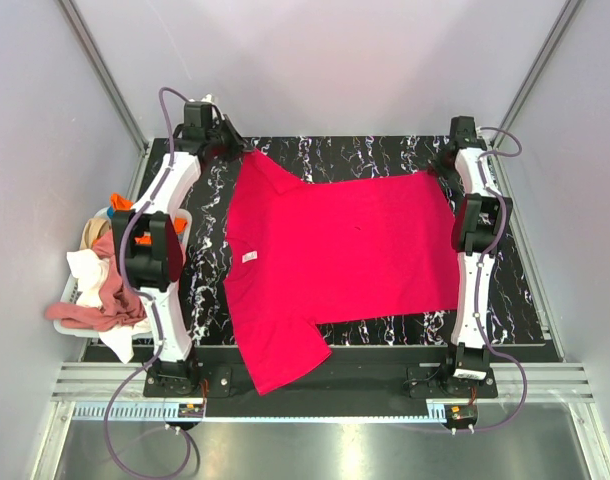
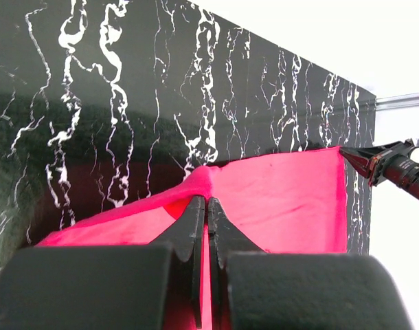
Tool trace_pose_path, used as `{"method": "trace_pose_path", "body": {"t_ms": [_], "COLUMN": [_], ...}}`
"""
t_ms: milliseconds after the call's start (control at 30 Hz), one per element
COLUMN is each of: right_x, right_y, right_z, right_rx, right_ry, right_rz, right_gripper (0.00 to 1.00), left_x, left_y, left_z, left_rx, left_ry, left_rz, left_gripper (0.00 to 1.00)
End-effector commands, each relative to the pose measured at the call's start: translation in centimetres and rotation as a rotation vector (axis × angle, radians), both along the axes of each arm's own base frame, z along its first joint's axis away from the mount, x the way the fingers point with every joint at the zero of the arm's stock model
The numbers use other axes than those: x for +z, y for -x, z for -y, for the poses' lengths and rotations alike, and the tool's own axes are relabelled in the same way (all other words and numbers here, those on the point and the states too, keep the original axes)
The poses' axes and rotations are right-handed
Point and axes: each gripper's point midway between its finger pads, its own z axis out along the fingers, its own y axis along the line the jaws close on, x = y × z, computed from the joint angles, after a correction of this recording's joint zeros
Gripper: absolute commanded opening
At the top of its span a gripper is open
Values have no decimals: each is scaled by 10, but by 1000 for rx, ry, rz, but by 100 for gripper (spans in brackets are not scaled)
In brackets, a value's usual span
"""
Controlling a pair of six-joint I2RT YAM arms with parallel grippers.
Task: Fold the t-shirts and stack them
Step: Flatten the tshirt out
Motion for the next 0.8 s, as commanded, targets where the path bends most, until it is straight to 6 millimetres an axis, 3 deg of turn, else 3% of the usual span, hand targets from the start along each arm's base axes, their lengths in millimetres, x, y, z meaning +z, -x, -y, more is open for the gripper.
{"method": "trace_pose_path", "body": {"t_ms": [0,67,200,267,400,467,500,567,733,767], "right_x": [10,37,87,88,99,122,114,126,110,104], "right_y": [-13,-29,-33,-28,-12,-13,-7,-4,-2,-4], "right_z": [-12,-12,-10,-8,-6,-6,-7,-4,-4,-8], "right_rx": [101,116,133,128,130,144,149,137,130,146], "right_ry": [-4,10,49,64,92,113,113,132,104,73], "right_rz": [82,189,285,287,315,385,371,401,376,368], "right_gripper": [0,0,0,0,0,0,0,0,0,15], "left_x": [26,26,37,39,26,27,28,31,32,30], "left_y": [-21,-25,-22,-16,4,11,13,18,27,28], "left_z": [6,9,6,1,-8,-12,-12,-12,-11,-10], "left_rx": [-41,-50,-31,-7,15,21,20,18,9,3], "left_ry": [28,46,42,19,-27,-40,-42,-42,-36,-32], "left_rz": [92,86,86,83,33,31,27,29,22,15], "left_gripper": [0,0,0,0,0,0,0,0,0,0]}}
